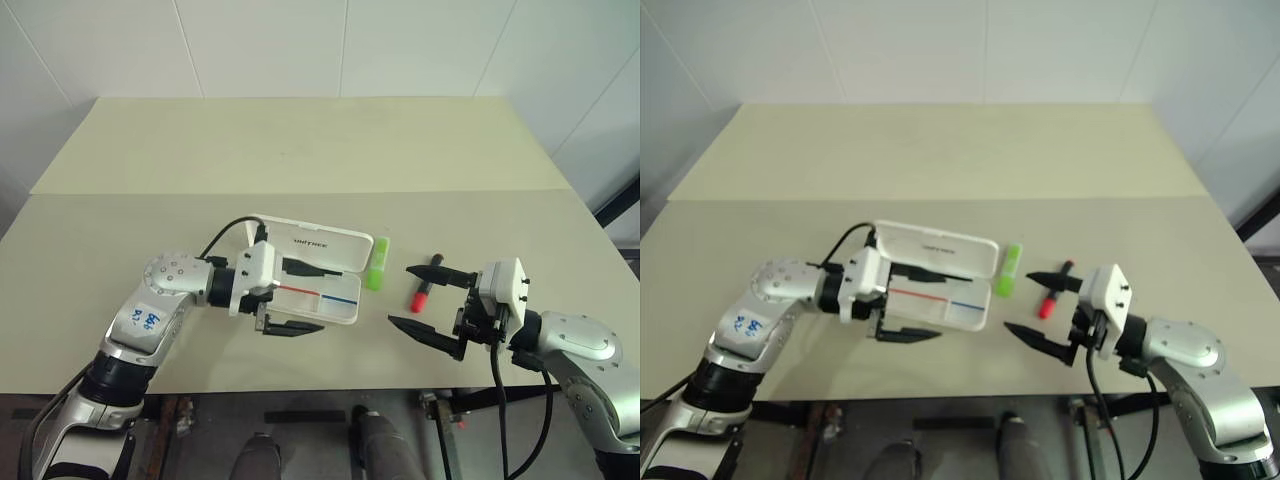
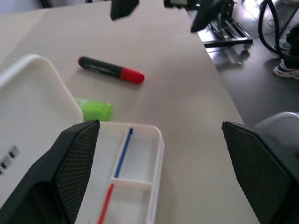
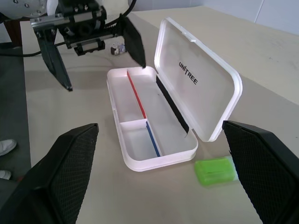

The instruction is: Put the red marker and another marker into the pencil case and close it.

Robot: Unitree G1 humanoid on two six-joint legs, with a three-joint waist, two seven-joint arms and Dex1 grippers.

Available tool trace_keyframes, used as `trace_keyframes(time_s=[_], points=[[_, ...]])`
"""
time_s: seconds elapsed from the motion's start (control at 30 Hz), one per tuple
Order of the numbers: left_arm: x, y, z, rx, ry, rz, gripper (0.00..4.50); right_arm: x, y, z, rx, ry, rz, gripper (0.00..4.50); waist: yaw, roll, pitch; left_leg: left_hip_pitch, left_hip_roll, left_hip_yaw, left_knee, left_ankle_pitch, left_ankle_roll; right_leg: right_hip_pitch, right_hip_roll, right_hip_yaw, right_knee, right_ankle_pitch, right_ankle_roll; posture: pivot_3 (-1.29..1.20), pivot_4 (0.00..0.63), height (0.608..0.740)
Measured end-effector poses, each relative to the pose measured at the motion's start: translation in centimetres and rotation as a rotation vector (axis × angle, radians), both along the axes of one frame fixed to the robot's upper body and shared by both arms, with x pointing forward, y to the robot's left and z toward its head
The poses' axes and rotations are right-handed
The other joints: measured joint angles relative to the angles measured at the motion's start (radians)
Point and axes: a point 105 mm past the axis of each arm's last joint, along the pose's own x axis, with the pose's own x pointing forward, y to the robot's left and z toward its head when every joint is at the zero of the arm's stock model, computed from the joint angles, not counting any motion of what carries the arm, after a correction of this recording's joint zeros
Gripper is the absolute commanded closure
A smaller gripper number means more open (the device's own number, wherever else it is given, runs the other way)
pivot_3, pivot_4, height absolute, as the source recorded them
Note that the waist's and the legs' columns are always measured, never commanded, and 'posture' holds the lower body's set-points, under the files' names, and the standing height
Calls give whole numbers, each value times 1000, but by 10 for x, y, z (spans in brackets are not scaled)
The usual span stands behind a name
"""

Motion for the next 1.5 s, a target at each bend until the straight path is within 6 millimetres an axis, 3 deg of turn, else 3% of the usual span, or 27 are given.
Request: trace_keyframes(time_s=[0.13, 0.3, 0.37, 0.7, 0.83, 0.97, 1.17, 1.5], points=[[5, -11, 26, -109, -34, 1, 47, 1, -1, 0, -2, -1, -5, 0, 0, -1, 0, 0, 0, 0, 0, 0, 0, 0, 0, 0, 0, 0, 0, 0, 150, 740], [12, -26, 76, -296, -141, -2, 47, 6, -3, 2, -12, -25, -35, 0, 1, -1, 1, -1, -1, 0, 1, 0, 0, 0, 0, 0, -1, 1, 1, 0, 150, 740], [12, -27, 84, -370, -152, -14, 47, 8, -4, 2, -13, -27, -50, 0, -2, -1, 1, 0, -1, 0, 0, 0, 0, 0, 0, 1, -1, 1, 1, 0, 150, 740], [8, -29, 60, -454, -128, -60, 47, 28, -28, -9, -81, -22, -290, 0, 2, -1, 1, -1, -1, 0, 0, 0, 0, 0, 0, 1, -4, 1, 2, 0, 150, 740], [5, -46, 43, -441, -115, -50, 47, 47, -50, -8, -94, -12, -526, 0, 2, -1, 1, -1, -2, 1, 0, 0, 0, 1, -1, 2, -6, 3, 3, 0, 150, 740], [2, -57, 24, -381, -71, -40, 47, 55, -59, -14, -71, 73, -683, 0, 2, -1, 1, -1, -2, 1, -1, 0, 0, 1, 0, 3, -6, 3, 3, 0, 150, 740], [-3, -61, 20, -382, -66, -39, 47, 58, -59, -26, -19, 237, -861, 0, 2, -1, 0, -1, -2, 1, 0, 0, 0, 1, 0, 3, -6, 4, 3, 0, 150, 740], [-3, -64, 19, -383, -66, -35, 47, 63, -42, -23, 24, 319, -928, 0, 2, 0, 0, -1, -2, 1, -4, 0, 0, 1, 0, 3, -9, 4, 3, 0, 150, 740]])
